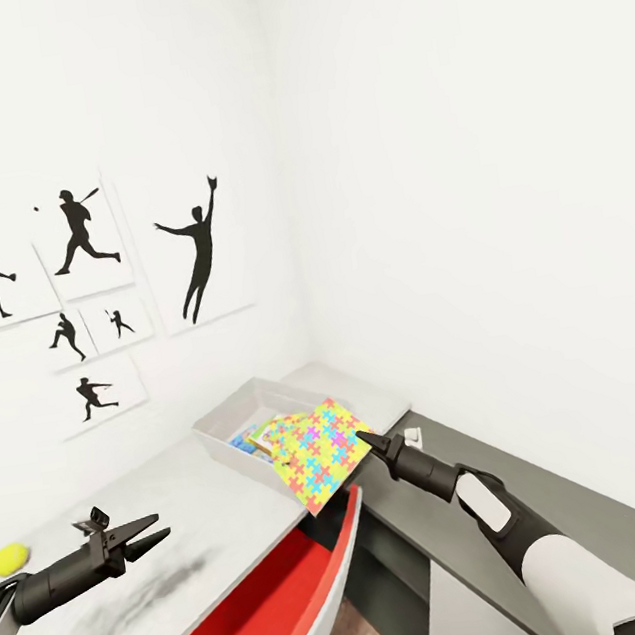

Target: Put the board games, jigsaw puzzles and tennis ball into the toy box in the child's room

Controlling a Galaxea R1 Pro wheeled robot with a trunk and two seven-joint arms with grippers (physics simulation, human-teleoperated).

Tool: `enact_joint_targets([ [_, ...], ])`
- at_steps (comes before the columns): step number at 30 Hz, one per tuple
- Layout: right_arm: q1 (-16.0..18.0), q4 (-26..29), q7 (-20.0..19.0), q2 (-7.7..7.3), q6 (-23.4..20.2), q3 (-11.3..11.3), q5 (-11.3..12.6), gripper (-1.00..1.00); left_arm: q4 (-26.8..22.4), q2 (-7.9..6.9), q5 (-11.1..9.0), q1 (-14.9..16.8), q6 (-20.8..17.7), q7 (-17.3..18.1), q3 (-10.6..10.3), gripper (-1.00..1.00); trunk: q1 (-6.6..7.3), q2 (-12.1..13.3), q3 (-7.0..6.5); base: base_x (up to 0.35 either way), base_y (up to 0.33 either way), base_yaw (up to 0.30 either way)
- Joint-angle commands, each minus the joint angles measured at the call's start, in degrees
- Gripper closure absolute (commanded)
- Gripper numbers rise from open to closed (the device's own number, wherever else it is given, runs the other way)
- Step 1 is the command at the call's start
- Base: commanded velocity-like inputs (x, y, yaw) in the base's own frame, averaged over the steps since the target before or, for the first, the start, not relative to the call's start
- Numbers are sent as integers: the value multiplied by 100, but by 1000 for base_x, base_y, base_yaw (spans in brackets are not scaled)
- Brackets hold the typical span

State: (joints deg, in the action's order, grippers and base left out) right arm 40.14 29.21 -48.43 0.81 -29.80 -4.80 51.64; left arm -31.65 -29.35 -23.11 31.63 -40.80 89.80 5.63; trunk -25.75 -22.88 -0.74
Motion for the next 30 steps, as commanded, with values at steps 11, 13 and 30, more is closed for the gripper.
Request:
enact_joint_targets([
  [11, 3, 313, 29, -2, -43, -14, 55, 100, 1, -2, 0, 1, -60, 20, 145, -100, -3, -4, 2, 12, 6, 0],
  [13, 3, 318, 28, -2, -43, -13, 56, 100, 1, -3, 0, 1, -60, 20, 147, -100, -3, -4, 2, 0, 0, 0],
  [30, 7, 331, 88, 15, -26, -25, 9, 100, 1, -7, 3, 0, -65, 20, 156, -100, -3, -4, 2, 96, 31, 0],
])
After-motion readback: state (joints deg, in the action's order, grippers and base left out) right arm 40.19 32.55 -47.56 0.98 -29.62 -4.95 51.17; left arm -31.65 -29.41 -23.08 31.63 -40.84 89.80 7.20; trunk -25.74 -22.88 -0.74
